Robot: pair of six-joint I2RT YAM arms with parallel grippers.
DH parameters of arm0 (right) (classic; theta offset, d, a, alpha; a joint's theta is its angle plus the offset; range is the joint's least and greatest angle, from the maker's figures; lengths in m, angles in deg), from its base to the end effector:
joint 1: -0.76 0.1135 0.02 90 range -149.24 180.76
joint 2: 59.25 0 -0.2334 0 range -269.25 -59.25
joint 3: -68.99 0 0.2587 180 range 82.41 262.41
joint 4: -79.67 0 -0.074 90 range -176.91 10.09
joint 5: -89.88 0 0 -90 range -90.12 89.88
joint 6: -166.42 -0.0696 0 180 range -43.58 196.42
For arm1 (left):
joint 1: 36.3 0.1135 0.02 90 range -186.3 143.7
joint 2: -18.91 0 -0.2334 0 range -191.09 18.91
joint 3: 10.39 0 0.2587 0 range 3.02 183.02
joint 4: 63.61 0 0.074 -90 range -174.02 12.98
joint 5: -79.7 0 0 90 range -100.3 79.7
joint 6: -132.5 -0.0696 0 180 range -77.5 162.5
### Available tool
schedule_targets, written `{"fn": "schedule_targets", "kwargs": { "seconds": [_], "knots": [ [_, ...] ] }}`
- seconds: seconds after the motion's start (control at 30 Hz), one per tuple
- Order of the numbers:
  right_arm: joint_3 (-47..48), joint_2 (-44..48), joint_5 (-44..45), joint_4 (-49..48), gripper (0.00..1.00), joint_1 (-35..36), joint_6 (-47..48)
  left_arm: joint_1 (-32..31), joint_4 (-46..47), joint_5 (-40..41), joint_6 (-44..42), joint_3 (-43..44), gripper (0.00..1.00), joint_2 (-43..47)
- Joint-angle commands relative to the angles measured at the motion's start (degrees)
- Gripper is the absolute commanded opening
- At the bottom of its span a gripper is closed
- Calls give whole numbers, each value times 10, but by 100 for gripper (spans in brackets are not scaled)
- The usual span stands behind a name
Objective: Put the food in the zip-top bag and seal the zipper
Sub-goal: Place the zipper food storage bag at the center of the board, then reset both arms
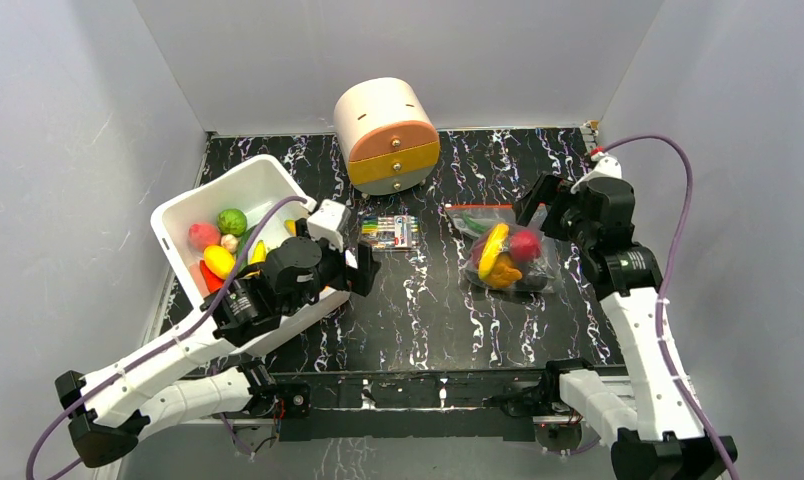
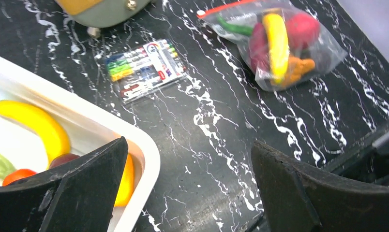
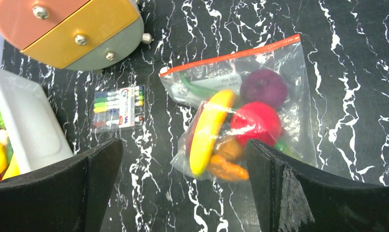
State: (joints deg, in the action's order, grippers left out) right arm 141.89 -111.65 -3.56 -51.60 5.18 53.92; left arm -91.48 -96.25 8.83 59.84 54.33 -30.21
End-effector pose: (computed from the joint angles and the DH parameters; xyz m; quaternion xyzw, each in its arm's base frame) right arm 0.2453 0.0231 0.3212 0.1196 0.8496 0.1445 0.4930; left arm 0.1615 -0.1922 0.3186 0.1636 0.7821 -0.2390 0.5518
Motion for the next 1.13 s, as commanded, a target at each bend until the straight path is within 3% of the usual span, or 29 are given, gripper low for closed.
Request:
{"fn": "schedule_targets", "kwargs": {
  "seconds": [0.0, 0.23, 0.47, 0.77, 1.1],
  "knots": [
    [39, 50, -26, 53, 98, 0, 18, 2, -20, 98, 34, 38, 98, 5],
    [51, 107, -87, 95, 98, 4, -5, 2, -37, 143, 7, 78, 98, 37],
    [42, 133, -143, 97, 98, 6, -32, 1, -29, 134, 10, 91, 98, 64],
    [35, 152, -140, 93, 98, 8, -29, 2, 15, 105, 19, 29, 98, 89],
    [12, 169, -133, 88, 98, 7, -32, 1, 8, 86, 21, 35, 98, 65]
  ]
}}
